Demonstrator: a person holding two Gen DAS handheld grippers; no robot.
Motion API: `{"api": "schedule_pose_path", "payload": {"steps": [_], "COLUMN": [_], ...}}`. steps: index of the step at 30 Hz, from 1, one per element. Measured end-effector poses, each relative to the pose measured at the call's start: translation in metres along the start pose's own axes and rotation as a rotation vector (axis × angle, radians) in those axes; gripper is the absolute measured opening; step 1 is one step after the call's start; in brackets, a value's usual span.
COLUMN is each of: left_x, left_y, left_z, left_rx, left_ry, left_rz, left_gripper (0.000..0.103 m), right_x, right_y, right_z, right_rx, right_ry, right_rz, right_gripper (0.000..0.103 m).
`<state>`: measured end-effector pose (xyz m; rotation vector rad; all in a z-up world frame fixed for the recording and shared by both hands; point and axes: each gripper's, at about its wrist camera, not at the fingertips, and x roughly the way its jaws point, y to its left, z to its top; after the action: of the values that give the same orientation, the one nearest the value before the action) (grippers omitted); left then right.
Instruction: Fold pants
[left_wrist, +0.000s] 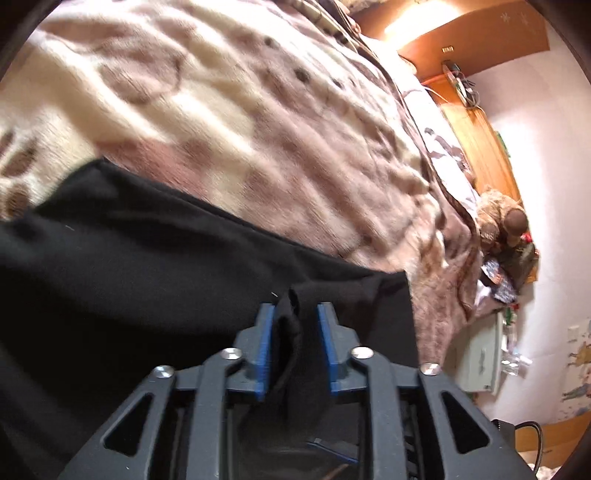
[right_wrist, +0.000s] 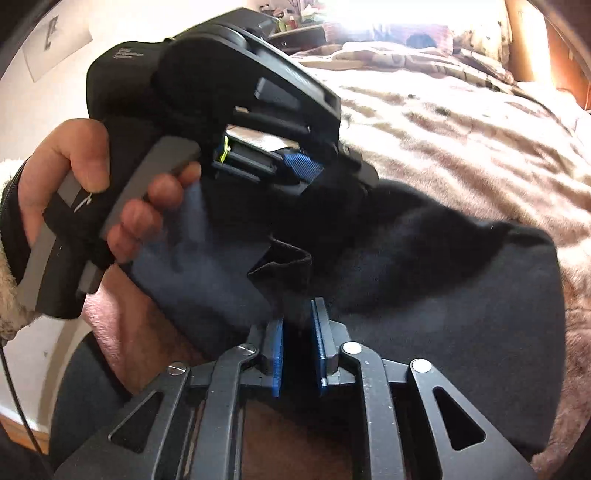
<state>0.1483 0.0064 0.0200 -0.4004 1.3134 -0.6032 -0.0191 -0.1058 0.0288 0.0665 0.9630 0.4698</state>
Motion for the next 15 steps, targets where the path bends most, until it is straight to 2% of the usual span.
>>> {"api": "schedule_pose_path", "payload": {"steps": [2,5,7,11,13,15], "left_x": [-0.010,-0.022,-0.030,-0.037,-0.029,-0.013], "left_y": [0.003,-0.002,-0.010,-0.034,-0.040,-0.036], "left_z": [0.003,0.003,0.001,-0.009,-0.018,-0.025], "left_rx": [-0.006,-0.002,0.034,0.146,0.150,0.119], "left_ry": [-0.042,-0.086,-0.101,-0.132,-0.121,-0.075], "left_rz": [0.003,-0.024,-0.006,0.034,-0.011,-0.038], "left_gripper": [0.057,0.058,0.059,0.059,0.060,0.060], "right_x": [0.000,-0.013,-0.024,-0.052,-0.055,-0.047], "right_y": [-0.001,0.004,0.000,-0.023,-0.039,-0.051], "right_z": [0.002,0.002,0.005,0.012,0.012,0.010], "right_rx": [-0.010,-0.050,-0.029,0.052,0.080,0.095], "right_ry": [0.019,-0.004,-0.031,-0.102,-0.111,-0.070], "right_rz": [0.031,-0.002,0.001,-0.082,-0.130,-0.185], "right_gripper": [0.032,0.033,0.033,0.034,0.034,0.034]}}
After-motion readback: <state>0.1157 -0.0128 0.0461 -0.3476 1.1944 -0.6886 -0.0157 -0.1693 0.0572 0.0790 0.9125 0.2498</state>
